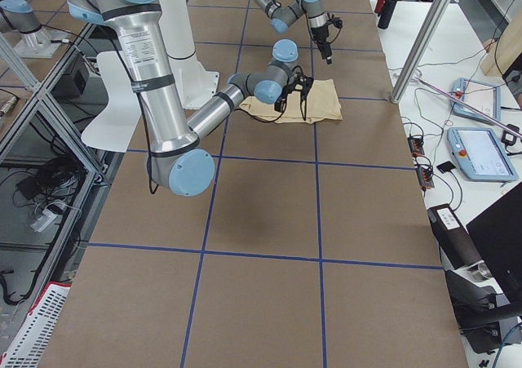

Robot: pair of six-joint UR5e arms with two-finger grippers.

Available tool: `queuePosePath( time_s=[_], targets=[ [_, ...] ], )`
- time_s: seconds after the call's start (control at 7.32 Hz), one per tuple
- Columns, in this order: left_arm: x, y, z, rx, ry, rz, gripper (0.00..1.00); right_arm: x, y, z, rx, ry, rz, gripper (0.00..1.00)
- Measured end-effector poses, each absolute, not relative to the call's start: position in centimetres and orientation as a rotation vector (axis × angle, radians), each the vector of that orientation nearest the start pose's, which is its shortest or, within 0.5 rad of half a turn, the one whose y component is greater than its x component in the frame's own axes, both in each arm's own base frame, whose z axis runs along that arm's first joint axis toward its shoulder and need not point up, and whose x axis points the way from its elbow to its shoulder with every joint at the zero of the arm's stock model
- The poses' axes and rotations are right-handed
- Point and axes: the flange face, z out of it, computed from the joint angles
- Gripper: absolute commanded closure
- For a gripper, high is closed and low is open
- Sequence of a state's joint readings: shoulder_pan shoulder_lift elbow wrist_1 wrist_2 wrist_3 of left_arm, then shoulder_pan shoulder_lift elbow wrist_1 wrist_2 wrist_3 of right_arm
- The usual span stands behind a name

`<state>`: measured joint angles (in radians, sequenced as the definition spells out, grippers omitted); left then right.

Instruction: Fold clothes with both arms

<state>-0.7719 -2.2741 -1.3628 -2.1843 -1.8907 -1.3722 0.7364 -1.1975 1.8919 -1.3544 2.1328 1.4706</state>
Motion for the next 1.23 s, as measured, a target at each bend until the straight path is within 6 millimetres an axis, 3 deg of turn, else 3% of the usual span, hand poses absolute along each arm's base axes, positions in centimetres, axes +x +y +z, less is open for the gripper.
queuePosePath(
  time_s=[0.27,0.55,0.82,1.23],
  targets=[
    [42.0,-56.0,25.8,0.279,1.043,-0.262,0.0,-43.3,-42.7,25.9,-0.018,-0.915,0.178,0.0],
    [39.6,-54.0,27.2,0.285,1.018,-0.241,0.0,-48.9,-38.7,24.8,0.069,-0.81,0.047,0.0],
    [39.2,-53.7,27.6,0.283,1.016,-0.239,0.0,-51.4,-36.9,25.2,0.098,-0.727,-0.094,0.0],
    [39.2,-53.6,27.7,0.28,1.015,-0.246,0.0,-53.5,-34.8,27.1,0.065,-0.65,-0.17,0.0]
  ],
)
